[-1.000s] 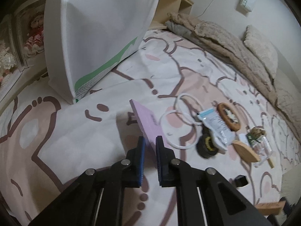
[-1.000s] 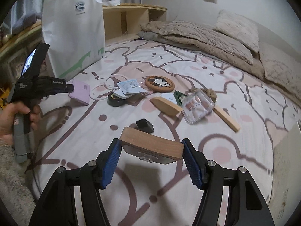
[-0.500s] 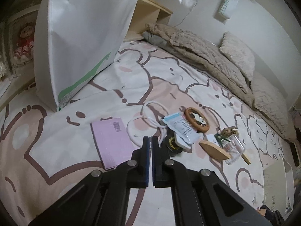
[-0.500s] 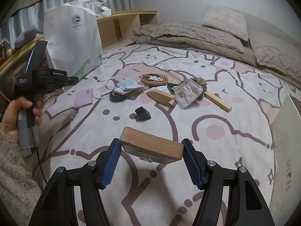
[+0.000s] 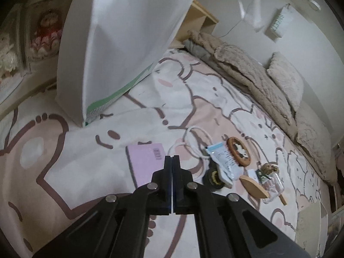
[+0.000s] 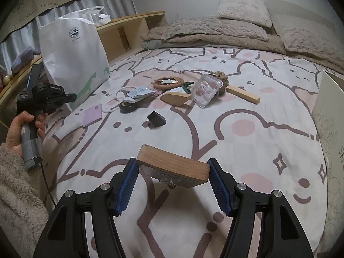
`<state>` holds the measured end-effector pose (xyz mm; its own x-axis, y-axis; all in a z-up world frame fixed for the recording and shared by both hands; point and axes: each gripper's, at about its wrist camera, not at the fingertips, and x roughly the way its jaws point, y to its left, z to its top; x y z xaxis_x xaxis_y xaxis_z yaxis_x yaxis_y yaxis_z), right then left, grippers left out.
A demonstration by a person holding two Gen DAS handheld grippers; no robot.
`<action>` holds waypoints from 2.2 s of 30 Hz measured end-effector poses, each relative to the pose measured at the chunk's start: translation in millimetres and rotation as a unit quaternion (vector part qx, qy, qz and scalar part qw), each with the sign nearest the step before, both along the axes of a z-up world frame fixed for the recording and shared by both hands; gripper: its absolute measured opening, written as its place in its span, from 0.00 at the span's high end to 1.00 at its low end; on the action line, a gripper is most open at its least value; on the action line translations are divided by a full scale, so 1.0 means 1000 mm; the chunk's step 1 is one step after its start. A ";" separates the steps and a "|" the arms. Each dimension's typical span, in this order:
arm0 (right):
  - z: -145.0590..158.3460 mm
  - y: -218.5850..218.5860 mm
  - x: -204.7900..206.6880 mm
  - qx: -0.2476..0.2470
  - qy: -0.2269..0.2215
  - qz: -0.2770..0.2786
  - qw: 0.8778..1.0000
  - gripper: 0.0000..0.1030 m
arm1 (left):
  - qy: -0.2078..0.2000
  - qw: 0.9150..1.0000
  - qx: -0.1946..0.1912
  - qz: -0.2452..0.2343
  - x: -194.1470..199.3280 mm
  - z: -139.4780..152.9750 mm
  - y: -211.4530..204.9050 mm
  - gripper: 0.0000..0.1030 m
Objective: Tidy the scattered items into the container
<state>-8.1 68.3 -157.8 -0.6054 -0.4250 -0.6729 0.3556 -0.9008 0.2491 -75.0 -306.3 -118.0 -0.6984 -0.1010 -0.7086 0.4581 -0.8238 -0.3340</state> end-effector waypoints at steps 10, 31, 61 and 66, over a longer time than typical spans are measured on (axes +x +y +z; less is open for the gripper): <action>-0.009 0.002 0.001 -0.014 -0.011 0.007 1.000 0.36 | -0.083 0.996 -0.038 0.011 -0.027 -0.035 0.009 0.28; -0.011 0.004 0.000 -0.020 -0.014 0.007 1.000 0.36 | -0.164 0.970 -0.179 0.004 -0.058 -0.075 0.046 0.30; 0.015 0.042 0.021 -0.037 0.023 -0.044 0.998 0.36 | -0.116 0.981 -0.143 -0.058 -0.014 -0.048 0.103 0.90; 0.014 0.046 0.023 -0.043 0.023 -0.041 0.998 0.36 | -0.127 0.977 -0.158 -0.059 -0.019 -0.056 0.107 0.10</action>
<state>15.4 114.4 -143.4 -0.6700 -0.4268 -0.6074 0.2937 -0.9038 0.3111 -94.4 -199.5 -173.6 -0.5233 -0.2724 -0.8074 0.3880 -0.9198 0.0589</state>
